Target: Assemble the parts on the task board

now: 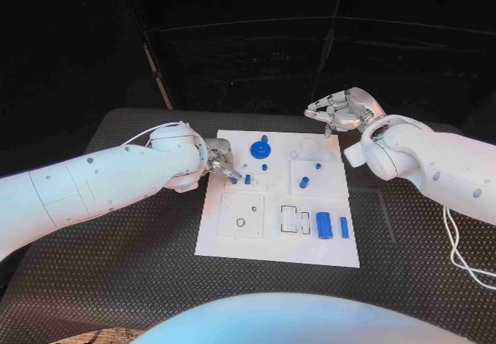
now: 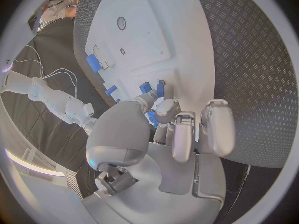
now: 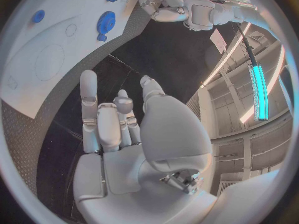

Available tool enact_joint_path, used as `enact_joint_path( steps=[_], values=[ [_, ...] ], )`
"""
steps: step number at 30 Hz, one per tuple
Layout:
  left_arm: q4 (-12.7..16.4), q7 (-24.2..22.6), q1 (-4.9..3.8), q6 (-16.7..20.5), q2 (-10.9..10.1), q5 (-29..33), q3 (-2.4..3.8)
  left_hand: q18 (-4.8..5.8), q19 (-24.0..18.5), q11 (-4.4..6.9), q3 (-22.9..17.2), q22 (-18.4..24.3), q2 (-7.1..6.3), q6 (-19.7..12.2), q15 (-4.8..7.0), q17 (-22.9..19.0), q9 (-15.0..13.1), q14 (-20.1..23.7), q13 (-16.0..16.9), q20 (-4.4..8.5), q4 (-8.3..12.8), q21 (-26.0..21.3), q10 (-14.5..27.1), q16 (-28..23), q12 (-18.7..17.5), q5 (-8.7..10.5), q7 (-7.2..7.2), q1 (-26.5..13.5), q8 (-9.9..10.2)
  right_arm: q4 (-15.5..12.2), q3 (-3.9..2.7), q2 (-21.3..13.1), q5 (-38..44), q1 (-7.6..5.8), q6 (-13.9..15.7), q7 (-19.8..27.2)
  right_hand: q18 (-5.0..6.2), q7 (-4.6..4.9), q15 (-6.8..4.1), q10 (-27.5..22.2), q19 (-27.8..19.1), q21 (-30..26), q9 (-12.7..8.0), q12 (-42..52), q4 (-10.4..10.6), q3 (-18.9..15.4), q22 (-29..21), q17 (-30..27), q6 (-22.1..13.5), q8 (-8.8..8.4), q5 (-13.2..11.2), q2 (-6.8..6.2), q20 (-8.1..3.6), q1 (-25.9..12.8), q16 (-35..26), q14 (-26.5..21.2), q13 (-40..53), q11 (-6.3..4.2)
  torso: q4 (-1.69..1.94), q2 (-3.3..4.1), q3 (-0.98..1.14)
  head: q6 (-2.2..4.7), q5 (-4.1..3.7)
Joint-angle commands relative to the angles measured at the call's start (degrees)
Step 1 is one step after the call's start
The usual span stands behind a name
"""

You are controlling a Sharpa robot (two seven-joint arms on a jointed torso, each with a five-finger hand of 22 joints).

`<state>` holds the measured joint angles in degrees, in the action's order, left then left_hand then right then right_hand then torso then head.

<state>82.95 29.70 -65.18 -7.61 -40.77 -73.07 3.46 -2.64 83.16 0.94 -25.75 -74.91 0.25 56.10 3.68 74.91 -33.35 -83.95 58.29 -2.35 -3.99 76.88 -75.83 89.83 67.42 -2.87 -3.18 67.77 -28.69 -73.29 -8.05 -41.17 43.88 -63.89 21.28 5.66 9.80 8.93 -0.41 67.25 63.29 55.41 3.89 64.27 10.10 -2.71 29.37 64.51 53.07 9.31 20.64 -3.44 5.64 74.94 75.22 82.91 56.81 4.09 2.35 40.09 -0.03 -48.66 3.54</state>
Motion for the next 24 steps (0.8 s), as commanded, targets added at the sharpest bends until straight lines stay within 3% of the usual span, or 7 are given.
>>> enact_joint_path(
  steps=[1, 24],
  values=[
    [0.05, 0.55, 0.33, -1.93, -0.03, -0.41, -0.19, -0.65, 0.39, 0.19, -6.67, -5.14, 0.45, -0.03, 0.43, 15.09, 0.07, -6.05, -0.03, 0.07, 6.23, 0.13, -0.36, 0.17, -0.07, -0.16, 0.21, -0.14, -0.19, -0.07, -0.04, -0.01, 0.05, -0.11, -0.35, 0.40, 0.42, -0.08, 0.03, 0.07, 0.33, 0.02, 0.08, 0.19, 0.36, -0.08, 0.04, 0.04, -0.25, 0.21, 0.28, 0.55, 0.12, -0.03, 0.08, 0.13, -0.01, -0.14, 0.03, 0.01, 0.00, -0.07, 0.02],
    [0.15, 0.73, 0.40, -2.61, 0.12, -0.40, -0.18, -0.53, 0.67, 0.33, -8.30, -5.58, -0.12, 0.15, 0.53, 15.09, -0.60, -6.05, 0.21, 0.14, 6.56, 0.56, -0.70, 0.17, 0.18, -0.17, 0.41, -1.52, -1.07, -0.03, -0.04, 0.07, 0.05, -0.11, -0.42, 0.43, 0.42, -0.08, 0.03, 0.07, 0.33, 0.02, 0.08, 0.19, 0.36, -0.08, 0.04, 0.04, -0.25, 0.21, 0.28, 0.55, 0.12, -0.03, 0.08, 0.13, -0.01, -0.14, -0.03, 0.03, 0.04, -0.42, 0.15]
  ],
)
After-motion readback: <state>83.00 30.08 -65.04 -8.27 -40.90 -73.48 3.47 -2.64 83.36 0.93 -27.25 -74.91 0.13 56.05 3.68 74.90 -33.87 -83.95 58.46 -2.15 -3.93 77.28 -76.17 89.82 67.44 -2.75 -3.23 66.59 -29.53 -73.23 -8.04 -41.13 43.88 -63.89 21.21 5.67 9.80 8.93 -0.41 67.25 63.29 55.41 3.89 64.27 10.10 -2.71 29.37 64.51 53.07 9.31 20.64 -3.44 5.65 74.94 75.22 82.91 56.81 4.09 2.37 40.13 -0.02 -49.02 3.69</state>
